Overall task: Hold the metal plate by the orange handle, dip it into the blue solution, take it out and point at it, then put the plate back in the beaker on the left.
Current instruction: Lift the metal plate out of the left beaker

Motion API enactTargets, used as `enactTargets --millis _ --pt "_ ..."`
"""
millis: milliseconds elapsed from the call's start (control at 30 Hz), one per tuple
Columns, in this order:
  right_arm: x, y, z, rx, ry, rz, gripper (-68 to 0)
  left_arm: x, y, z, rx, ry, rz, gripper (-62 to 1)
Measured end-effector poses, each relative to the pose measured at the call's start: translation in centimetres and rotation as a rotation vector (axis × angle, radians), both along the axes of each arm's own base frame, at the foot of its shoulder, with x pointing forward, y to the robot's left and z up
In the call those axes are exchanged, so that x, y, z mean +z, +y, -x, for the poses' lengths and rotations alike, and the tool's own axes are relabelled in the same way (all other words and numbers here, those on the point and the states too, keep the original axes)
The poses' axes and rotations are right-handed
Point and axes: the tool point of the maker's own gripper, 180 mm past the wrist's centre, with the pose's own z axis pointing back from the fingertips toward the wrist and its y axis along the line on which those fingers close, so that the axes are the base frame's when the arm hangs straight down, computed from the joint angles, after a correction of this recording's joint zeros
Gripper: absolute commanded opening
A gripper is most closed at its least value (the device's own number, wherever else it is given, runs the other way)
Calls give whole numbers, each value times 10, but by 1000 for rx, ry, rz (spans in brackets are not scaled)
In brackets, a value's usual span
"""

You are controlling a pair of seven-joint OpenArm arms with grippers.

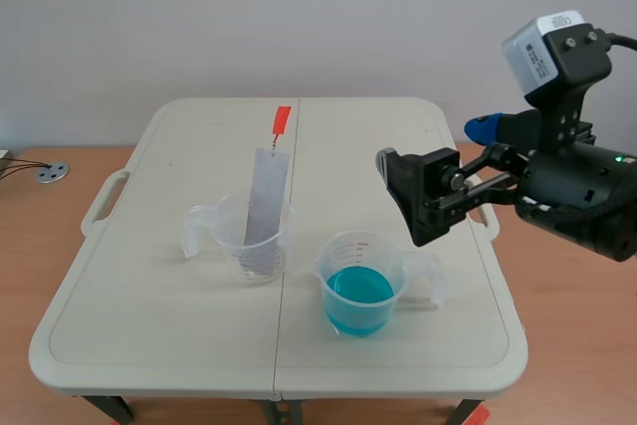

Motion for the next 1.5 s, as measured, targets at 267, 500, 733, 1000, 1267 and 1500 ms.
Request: enactTargets --millis 267,500,733,1000,1267,1500 --pt "-8 25 -25 36 25 -33 -12 -6 0 23 2 72 1 -594" --pt "-26 43 -49 50 74 -59 -12 -6 0 23 2 72 1 -594" --pt "-31 64 -69 79 95 -73 -12 -5 0 21 2 66 2 -594" --pt "-34 91 -82 114 121 -100 -12 -5 0 21 2 66 2 -594" --pt "-28 108 -96 129 124 -120 -12 -5 0 21 2 66 2 -594" --pt "-32 126 -103 148 154 -134 -12 -5 0 19 2 59 1 -594"
